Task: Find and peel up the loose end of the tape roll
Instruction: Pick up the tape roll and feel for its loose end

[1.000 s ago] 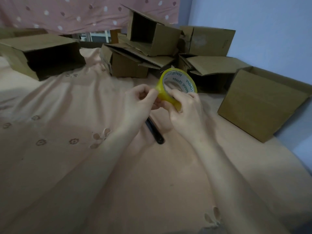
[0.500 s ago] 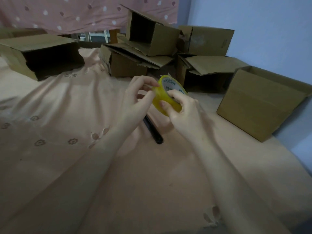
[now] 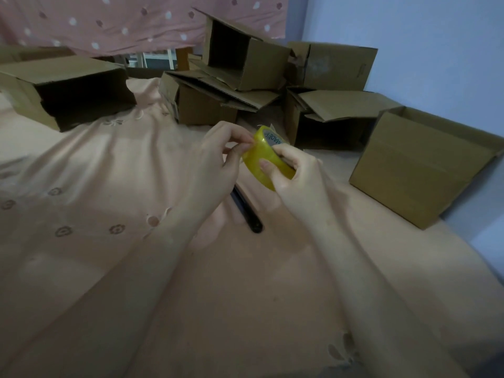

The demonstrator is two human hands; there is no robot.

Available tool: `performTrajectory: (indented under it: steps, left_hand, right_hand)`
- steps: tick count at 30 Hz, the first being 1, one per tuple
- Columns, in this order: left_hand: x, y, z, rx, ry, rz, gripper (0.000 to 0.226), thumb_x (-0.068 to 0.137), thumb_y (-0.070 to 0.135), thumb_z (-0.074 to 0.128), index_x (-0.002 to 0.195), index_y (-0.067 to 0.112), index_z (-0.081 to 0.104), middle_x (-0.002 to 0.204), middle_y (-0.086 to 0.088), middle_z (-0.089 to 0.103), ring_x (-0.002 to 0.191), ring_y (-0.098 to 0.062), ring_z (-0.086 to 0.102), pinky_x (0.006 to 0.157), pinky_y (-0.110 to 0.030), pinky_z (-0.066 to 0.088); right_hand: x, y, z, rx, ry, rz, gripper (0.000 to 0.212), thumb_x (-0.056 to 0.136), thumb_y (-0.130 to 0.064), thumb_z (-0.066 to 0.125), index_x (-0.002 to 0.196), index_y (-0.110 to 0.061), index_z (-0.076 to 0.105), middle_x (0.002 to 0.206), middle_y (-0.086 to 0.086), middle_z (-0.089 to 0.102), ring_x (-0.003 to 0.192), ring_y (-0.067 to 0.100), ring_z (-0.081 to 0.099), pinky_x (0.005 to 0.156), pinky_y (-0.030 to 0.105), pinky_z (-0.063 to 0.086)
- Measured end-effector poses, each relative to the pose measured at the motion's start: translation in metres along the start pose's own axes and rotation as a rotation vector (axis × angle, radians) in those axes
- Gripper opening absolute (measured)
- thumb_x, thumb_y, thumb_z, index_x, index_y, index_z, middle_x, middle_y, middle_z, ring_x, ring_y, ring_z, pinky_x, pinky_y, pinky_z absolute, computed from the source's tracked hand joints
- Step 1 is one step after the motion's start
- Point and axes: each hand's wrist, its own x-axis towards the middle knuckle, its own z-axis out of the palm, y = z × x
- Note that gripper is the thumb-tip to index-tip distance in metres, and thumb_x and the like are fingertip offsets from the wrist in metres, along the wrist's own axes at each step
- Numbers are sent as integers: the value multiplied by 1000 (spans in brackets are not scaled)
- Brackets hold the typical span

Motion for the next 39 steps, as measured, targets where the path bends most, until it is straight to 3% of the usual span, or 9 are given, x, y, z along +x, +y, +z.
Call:
performTrajectory:
  steps: [4, 8, 13, 21, 26, 29, 33, 36, 39]
  left_hand:
    - [0, 1, 0, 59, 26, 40, 7, 90, 2, 54, 90, 4, 61, 89, -10, 63, 85, -16, 59, 73, -32, 52]
    - [1, 4, 0, 106, 51, 86, 8, 89, -2, 53, 90, 1, 61, 88, -11, 59, 83, -11, 54, 74, -22, 50]
    - [3, 4, 1, 164, 66, 124, 10, 89, -2, 53, 89, -1, 62, 87, -11, 59, 80, -9, 52, 70, -20, 45]
    - [3, 7, 3, 177, 10, 161, 19, 86, -12, 48, 89, 0, 62, 86, -5, 53, 74, -5, 47, 68, -10, 39]
    - [-1, 1, 4, 140, -53, 70, 16, 90, -3, 53, 95, 2, 67, 86, -1, 60, 70, -6, 52, 67, -5, 37]
    - [-4, 0, 4, 108, -101, -38, 15, 88, 10, 62, 102, 12, 67, 94, 2, 65, 79, -2, 54, 73, -3, 36]
    - [-4, -2, 6, 10, -125, -151, 34, 84, 17, 68, 116, 20, 57, 88, 9, 62, 86, 1, 57, 81, -5, 40]
    - [-4, -12, 13, -134, -111, -246, 31, 85, 14, 66, 111, 26, 58, 84, 8, 57, 86, -13, 63, 84, -25, 53]
    - [-3, -20, 15, -112, -110, -275, 22, 87, 10, 63, 102, 27, 66, 95, -2, 57, 81, -15, 65, 76, -16, 50]
  right_hand:
    - [3, 3, 0, -38, 21, -20, 12, 84, -22, 65, 89, -12, 67, 81, -1, 68, 77, 10, 62, 67, 20, 48]
    - [3, 3, 1, -51, 37, -34, 15, 84, -26, 62, 88, -12, 67, 79, -1, 68, 75, 13, 62, 66, 23, 48]
    - [3, 2, 1, -111, 53, -33, 19, 84, -31, 60, 88, -14, 65, 77, 1, 67, 74, 19, 62, 67, 42, 50]
    - [5, 6, -2, -273, 81, -23, 22, 86, -35, 57, 94, -16, 65, 80, 5, 67, 75, 26, 61, 64, 39, 49]
    - [6, 13, -4, -391, 80, 13, 22, 86, -33, 58, 98, -17, 66, 91, 9, 69, 86, 29, 61, 66, 29, 43]
    - [7, 16, -5, -386, 50, 58, 22, 84, -34, 59, 96, -17, 67, 88, 10, 70, 85, 32, 62, 68, 34, 47]
    - [6, 16, -1, -405, 32, 47, 28, 84, -37, 58, 101, -18, 67, 91, 10, 71, 88, 31, 62, 72, 35, 49]
    - [6, 18, -1, -389, 15, 76, 30, 83, -39, 58, 105, -21, 67, 95, 8, 71, 90, 30, 63, 72, 33, 49]
    - [5, 18, 0, -374, -22, 95, 29, 82, -40, 58, 104, -22, 66, 96, 8, 70, 91, 29, 63, 75, 39, 52]
